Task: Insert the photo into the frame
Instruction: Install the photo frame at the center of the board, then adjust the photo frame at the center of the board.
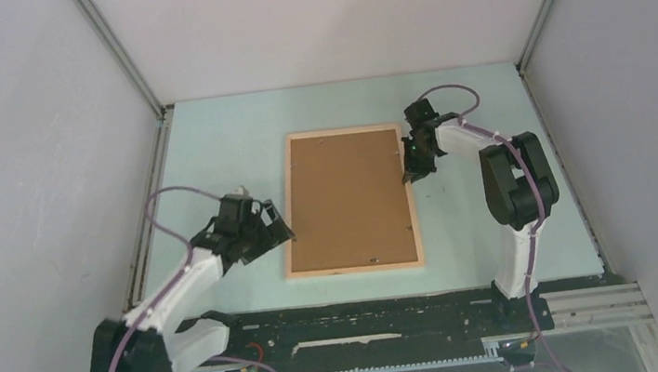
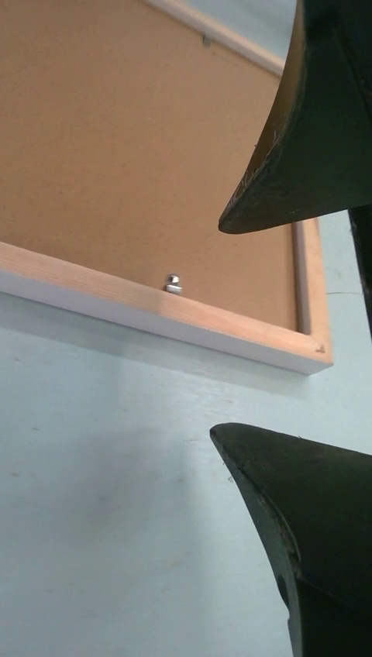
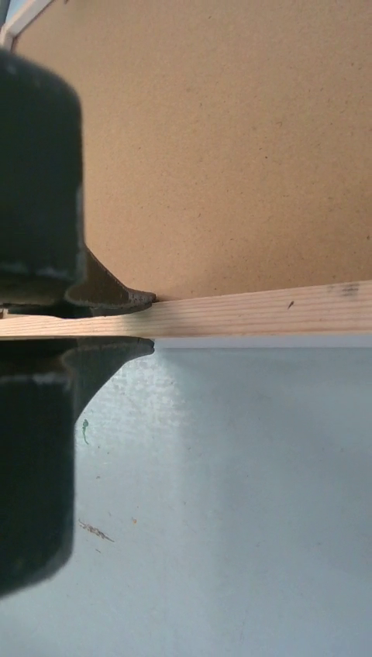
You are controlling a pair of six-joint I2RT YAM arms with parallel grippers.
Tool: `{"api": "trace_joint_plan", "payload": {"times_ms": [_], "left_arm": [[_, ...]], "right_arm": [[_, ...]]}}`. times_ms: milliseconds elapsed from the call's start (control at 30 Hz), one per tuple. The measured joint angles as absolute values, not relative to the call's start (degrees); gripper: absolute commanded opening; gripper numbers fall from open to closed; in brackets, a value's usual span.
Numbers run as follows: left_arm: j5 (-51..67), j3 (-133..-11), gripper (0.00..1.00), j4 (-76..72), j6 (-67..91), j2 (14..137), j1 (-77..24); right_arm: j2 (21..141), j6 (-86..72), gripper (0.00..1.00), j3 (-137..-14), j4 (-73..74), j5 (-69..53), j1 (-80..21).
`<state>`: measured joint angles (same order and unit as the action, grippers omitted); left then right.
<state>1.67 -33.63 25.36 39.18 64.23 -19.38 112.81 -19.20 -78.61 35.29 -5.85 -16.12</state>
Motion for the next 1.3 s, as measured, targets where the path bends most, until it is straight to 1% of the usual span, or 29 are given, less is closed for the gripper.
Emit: {"api": "trace_joint_plan", "payload": {"times_ms": [67, 167, 267, 367, 433, 500, 600, 700, 800, 967, 1000, 1033, 1100, 1133, 1200, 1233, 1300], "left_arm": [[1.7, -30.0, 0.96, 25.2, 42.3, 58.0, -19.4], [2.2, -28.0, 0.92, 24.2, 45.7, 53.6, -19.4], [3.9, -27.3, 0.88, 21.3, 48.8, 53.3, -19.7], [5.2, -26.2, 0.87, 18.0, 52.3, 54.4, -21.6], [5.4, -25.7, 0.89, 16.6, 54.6, 55.4, -23.5], [5.1, -25.1, 0.99, 15.3, 57.1, 56.3, -26.2], [5.0, -24.4, 1.00, 13.1, 60.2, 57.3, -28.9], [5.8, -23.7, 1.00, 9.0, 62.4, 60.5, -29.5], [6.8, -24.7, 0.99, 6.1, 62.8, 66.4, -29.5], [7.2, -32.1, 0.97, 6.6, 61.5, 76.1, -29.4], [7.0, -33.5, 0.96, 7.0, 61.2, 77.6, -29.1], [6.7, -34.3, 0.96, 7.1, 60.9, 78.5, -28.9], [6.4, -35.2, 0.95, 6.5, 60.8, 80.0, -29.0], [6.4, -35.3, 0.94, 6.3, 60.8, 80.2, -28.9], [6.3, -35.3, 0.94, 5.9, 60.8, 80.4, -29.0], [6.2, -35.3, 0.93, 5.8, 60.8, 80.4, -29.0], [6.1, -35.2, 0.94, 5.7, 60.6, 80.3, -29.0]], "right_arm": [[112.4, -20.1, 0.00, -77.6, 34.4, -6.6, -15.4], [111.2, -22.0, 0.00, -75.5, 32.2, -8.5, -14.0], [107.6, -26.4, 0.00, -68.9, 26.9, -10.9, -11.7], [102.3, -34.2, 0.00, -59.4, 19.9, -15.2, -7.4], [99.5, -39.2, 0.00, -54.4, 16.2, -16.8, -5.7], [97.7, -43.5, 0.00, -51.2, 13.4, -17.0, -5.0], [95.6, -49.8, 0.00, -47.7, 9.6, -15.9, -5.8], [91.6, -57.8, 0.00, -44.1, 7.4, -13.4, -7.0], [88.5, -65.5, 0.00, -39.6, 5.6, -11.0, -10.0], [84.3, -72.3, 0.00, -35.7, 5.0, -6.2, -16.1], [84.2, -72.5, 0.01, -35.6, 5.0, -6.0, -16.4], [84.2, -72.6, 0.15, -35.6, 4.9, -6.1, -16.6], [84.1, -70.4, 0.33, -35.7, 5.0, -6.7, -16.5], [84.1, -67.2, 0.43, -36.3, 6.0, -7.0, -16.1], [83.7, -60.3, 0.54, -38.5, 8.7, -6.9, -15.5], [83.5, -56.2, 0.66, -40.1, 9.8, -6.9, -15.1], [83.3, -48.7, 0.73, -43.8, 11.6, -6.9, -14.1]]}}
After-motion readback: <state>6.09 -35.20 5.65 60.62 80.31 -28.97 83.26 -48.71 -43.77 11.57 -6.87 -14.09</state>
